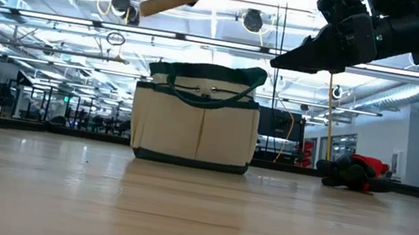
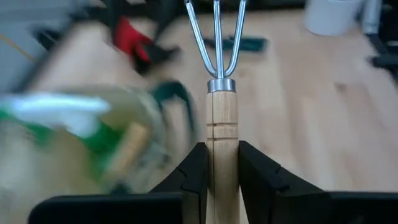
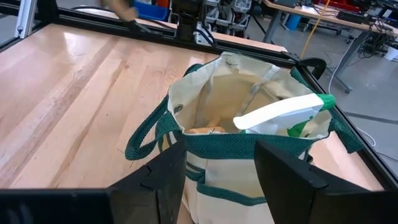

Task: Pick & Place Garden tools in Gardening bag
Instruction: Put the brown hand rake into the brown gardening bag

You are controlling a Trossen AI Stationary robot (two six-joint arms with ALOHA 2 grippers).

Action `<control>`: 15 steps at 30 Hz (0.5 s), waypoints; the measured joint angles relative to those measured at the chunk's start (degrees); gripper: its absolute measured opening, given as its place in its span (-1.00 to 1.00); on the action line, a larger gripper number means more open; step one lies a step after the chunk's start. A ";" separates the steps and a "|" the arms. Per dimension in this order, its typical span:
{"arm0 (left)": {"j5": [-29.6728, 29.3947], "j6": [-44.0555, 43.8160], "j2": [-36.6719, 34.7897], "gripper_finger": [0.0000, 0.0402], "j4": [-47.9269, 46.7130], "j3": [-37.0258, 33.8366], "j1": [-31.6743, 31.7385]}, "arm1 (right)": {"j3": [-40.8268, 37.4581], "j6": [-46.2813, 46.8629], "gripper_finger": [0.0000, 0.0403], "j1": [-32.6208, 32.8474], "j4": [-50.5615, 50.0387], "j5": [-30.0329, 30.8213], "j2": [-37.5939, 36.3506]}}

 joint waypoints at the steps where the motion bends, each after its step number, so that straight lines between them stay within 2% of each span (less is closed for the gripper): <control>1: -0.71 2.41 -0.36 -0.70 0.89 0.00 0.86 | 0.00 0.02 -0.09 0.00 0.01 0.02 0.00; 6: -1.21 13.76 0.22 -0.70 6.53 0.00 6.04 | 0.00 0.22 -0.09 0.00 0.03 0.02 0.00; 8: 0.97 16.91 0.96 -0.70 6.92 0.13 8.90 | 0.00 0.63 -0.09 0.00 0.04 0.01 0.00; 12: 14.23 18.61 1.01 -0.68 5.11 -0.05 15.24 | 0.00 1.29 -0.09 0.00 0.00 0.02 0.00; 15: 25.96 14.82 0.96 -0.56 5.40 -0.02 20.30 | 0.00 1.14 -0.09 0.00 0.02 0.01 0.00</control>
